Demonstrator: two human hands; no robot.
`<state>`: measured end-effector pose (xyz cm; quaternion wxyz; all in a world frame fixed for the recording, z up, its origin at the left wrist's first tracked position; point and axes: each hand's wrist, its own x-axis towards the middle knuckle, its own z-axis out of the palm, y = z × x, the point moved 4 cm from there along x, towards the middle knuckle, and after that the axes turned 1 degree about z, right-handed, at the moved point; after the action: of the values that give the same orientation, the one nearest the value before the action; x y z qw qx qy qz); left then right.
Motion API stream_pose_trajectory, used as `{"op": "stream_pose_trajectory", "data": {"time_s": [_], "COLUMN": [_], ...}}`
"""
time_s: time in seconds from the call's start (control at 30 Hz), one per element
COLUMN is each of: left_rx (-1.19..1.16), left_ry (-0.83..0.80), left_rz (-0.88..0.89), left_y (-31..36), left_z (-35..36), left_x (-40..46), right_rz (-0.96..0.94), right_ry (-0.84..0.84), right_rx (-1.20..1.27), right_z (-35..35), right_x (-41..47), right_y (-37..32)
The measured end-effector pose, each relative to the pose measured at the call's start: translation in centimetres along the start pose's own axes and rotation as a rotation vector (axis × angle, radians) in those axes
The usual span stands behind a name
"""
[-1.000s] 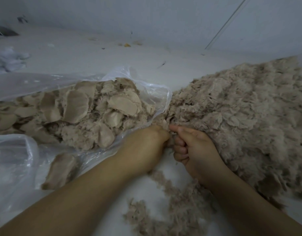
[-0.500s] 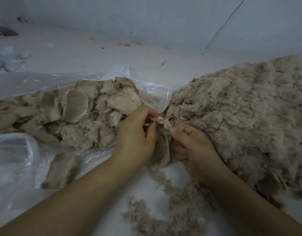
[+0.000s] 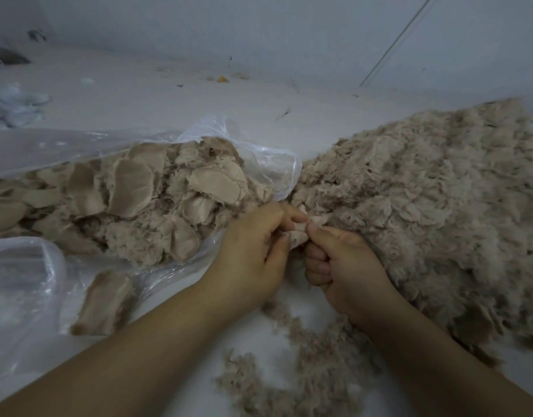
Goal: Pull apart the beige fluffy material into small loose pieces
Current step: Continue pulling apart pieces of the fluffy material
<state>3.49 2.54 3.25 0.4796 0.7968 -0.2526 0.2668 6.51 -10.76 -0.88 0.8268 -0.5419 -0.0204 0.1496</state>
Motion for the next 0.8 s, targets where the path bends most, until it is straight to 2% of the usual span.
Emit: {"op": "stream_pose_trajectory", "data": {"time_s": [0.17, 0.33, 0.43, 0.57, 0.67, 0.8], "left_rx": [-0.057, -0.07, -0.072, -0.058, -0.049, 0.06], "left_ry": [0.18, 0.255, 0.301, 0.22, 0.115, -0.005], "left_rz": [-0.127, -0.073, -0.115, -0.118, -0.08, 0.028], "left_y": [-0.7, 0.2, -0.4, -0.2, 0.4, 0.9], "left_z": [-1.3, -1.9, -2.6, -2.2, -1.4, -0.5], "left_x": [0.0, 0.0, 0.2, 0.3, 0.2, -0.1], "right_rz": [0.006, 0.026, 0.047, 0.021, 0.012, -0.1], "right_ry": [0.071, 0.102, 0.119, 0.13, 0.065, -0.032], "right_rx": [0.077, 0.115, 0.129, 0.03, -0.016, -0.148], "right_z": [0.0, -0.1, -0.3, -0.4, 0.1, 0.4], "right_x": [-0.1, 0.0, 0.1, 0.0, -0.1, -0.5], "right_y": [-0.2, -0.3, -0.2, -0.1, -0.3, -0.4]}}
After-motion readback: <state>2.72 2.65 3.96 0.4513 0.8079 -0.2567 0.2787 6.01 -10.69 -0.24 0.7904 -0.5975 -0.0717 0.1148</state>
